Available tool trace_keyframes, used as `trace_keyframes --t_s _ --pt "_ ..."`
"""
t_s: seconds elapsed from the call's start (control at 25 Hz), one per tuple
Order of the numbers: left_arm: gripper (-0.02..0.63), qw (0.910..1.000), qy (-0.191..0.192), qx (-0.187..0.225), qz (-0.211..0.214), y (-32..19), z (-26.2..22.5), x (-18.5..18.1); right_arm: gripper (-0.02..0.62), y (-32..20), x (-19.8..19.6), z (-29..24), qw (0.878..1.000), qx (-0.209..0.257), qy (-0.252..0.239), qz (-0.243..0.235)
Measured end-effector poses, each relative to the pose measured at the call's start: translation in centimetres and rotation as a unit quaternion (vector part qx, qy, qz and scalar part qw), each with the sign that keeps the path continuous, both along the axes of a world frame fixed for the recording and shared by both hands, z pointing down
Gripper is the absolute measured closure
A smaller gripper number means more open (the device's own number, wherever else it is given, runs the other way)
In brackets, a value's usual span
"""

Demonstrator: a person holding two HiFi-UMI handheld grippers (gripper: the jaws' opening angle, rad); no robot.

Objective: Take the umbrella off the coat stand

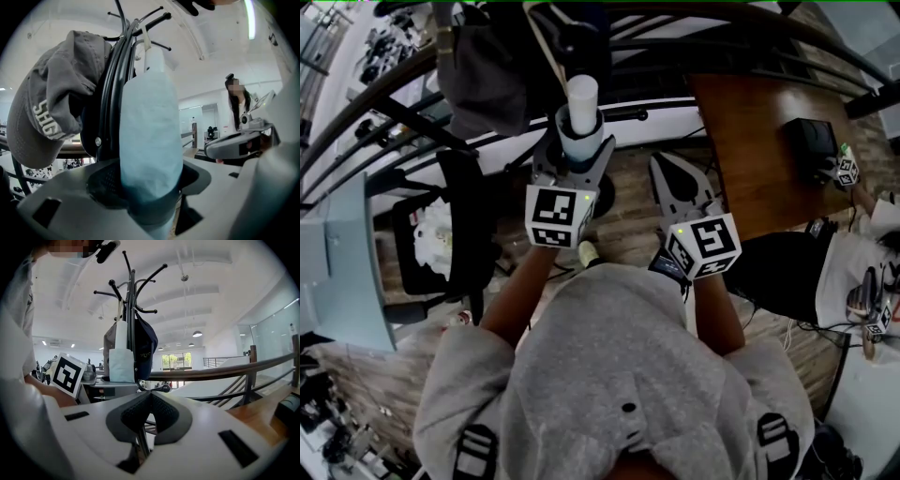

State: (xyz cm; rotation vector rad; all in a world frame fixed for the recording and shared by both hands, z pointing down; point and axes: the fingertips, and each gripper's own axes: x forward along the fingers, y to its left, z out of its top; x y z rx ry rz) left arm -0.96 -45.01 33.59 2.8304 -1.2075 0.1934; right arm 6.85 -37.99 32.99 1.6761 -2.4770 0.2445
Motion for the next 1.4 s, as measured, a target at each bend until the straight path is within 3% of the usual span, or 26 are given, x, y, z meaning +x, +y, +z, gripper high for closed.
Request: trace_keyframes --t_s 0.48,0.84,1.24,1.4 --pt "0.325 0.9996 -0.005 0.004 0.026 3.6 -2.8 -1.1 0.586 1.4 -1.1 -0.5 1.0 -0.001 0.001 -0.012" --pt "0.325 0.9971 0.01 0.04 0.064 6.9 -8.2 -1.4 0.586 3.1 -1.3 -1.6 1.0 0.017 0.018 -0.017" --pt "0.325 0.9883 0.021 0.097 0.116 10.1 -14.9 0.1 0.586 4.3 -1.7 -2.5 0.999 0.032 0.014 -0.018" --pt "0.325 0.9863 0.022 0.096 0.132 11.7 -15.8 1.2 0.586 5.3 -1.0 -2.9 0.999 0.034 0.008 -0.014"
